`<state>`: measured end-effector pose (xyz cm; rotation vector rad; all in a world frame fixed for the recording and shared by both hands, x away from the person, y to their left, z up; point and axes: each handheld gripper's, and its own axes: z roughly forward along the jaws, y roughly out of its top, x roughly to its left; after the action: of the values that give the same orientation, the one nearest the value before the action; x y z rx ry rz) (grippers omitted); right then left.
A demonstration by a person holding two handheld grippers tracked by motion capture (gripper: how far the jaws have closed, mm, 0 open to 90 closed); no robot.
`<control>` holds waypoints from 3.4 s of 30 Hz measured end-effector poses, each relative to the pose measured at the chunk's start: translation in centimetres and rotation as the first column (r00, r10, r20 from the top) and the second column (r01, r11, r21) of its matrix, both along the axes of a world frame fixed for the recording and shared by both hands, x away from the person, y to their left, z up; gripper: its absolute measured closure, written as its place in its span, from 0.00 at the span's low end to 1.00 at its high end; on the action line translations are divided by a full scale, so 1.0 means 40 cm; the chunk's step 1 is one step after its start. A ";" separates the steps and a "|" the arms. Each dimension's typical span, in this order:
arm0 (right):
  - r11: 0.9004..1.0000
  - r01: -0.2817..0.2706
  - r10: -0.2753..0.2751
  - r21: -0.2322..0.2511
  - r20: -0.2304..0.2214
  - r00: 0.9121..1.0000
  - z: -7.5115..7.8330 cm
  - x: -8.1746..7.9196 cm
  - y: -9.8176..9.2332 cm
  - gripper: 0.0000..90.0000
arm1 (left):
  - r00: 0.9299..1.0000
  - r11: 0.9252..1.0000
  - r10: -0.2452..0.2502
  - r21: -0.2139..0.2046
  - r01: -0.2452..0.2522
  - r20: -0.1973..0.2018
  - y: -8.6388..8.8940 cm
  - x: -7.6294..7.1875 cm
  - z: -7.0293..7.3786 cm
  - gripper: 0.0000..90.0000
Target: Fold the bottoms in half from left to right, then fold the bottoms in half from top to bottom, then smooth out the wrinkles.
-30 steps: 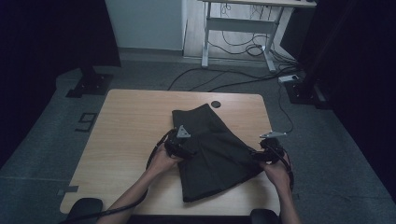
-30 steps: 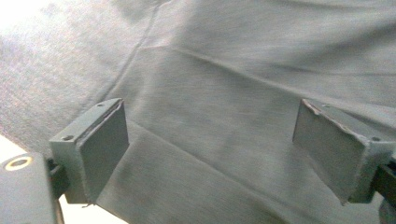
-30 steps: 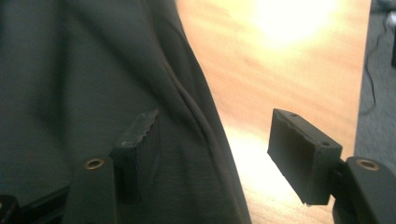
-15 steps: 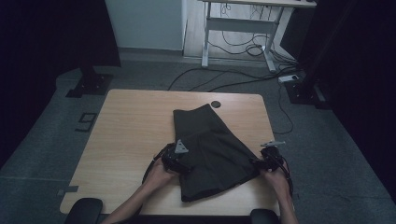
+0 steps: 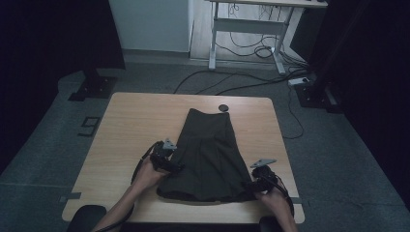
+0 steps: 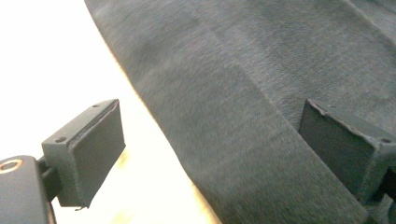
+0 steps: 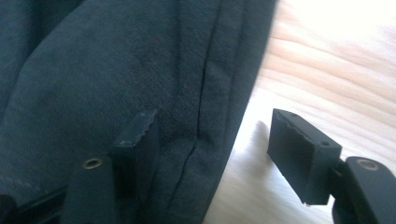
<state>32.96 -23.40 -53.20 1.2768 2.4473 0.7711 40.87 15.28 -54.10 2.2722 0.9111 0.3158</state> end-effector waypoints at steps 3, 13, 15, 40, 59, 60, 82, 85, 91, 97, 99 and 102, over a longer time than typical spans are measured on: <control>1.000 -0.016 0.016 0.018 -0.008 1.000 -0.003 -0.007 0.019 0.33 | 1.000 0.999 0.016 -0.050 -0.016 -0.012 0.021 -0.004 -0.008 0.12; 0.995 0.047 -0.056 0.089 0.102 0.993 0.066 0.070 0.043 0.25 | 0.998 0.999 0.007 -0.048 -0.003 0.068 0.015 0.049 0.088 0.16; 0.990 0.064 -0.079 0.123 0.125 0.989 0.082 0.109 0.062 0.24 | 0.997 0.999 0.025 -0.046 -0.022 0.076 0.010 0.079 0.096 0.16; 0.992 0.097 -0.102 0.079 0.069 0.992 -0.016 0.174 0.110 0.29 | 0.994 0.996 0.085 0.015 -0.087 0.073 0.014 0.055 0.006 0.16; 0.994 -0.008 0.003 0.112 0.041 0.999 -0.020 0.039 0.136 0.29 | 0.998 0.998 0.057 -0.030 -0.056 0.021 0.072 -0.128 -0.001 0.16; 0.994 -0.013 0.009 0.111 0.040 0.999 -0.020 0.033 0.136 0.29 | 0.998 0.998 0.052 -0.027 -0.052 0.019 0.072 -0.136 0.000 0.16; 0.989 -0.038 0.025 0.140 0.096 0.995 0.056 0.042 0.133 0.21 | 0.998 0.999 0.012 -0.044 -0.009 0.064 0.061 -0.102 0.070 0.13; 0.987 -0.047 0.031 0.153 0.104 0.994 0.073 0.066 0.152 0.20 | 0.998 0.998 0.026 -0.064 -0.022 0.062 0.057 -0.066 0.085 0.13; 0.988 -0.057 0.041 0.146 0.113 0.993 0.097 0.115 0.185 0.19 | 0.998 0.998 0.028 -0.057 -0.024 0.062 0.044 -0.012 0.105 0.14; 0.988 -0.053 0.037 0.144 0.115 0.993 0.114 0.160 0.212 0.19 | 0.998 0.997 0.040 -0.064 -0.037 0.058 0.034 0.033 0.116 0.14; 0.989 -0.046 0.029 0.142 0.119 0.993 0.121 0.187 0.228 0.19 | 0.997 0.997 0.044 -0.063 -0.040 0.057 0.026 0.058 0.119 0.15; 0.990 -0.046 0.030 0.134 0.122 0.992 0.125 0.206 0.240 0.19 | 0.997 0.997 0.047 -0.065 -0.043 0.054 0.018 0.075 0.118 0.15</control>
<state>41.18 -13.78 -48.21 1.1958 2.3649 1.0104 43.87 16.01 -49.37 2.1767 0.9322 0.3626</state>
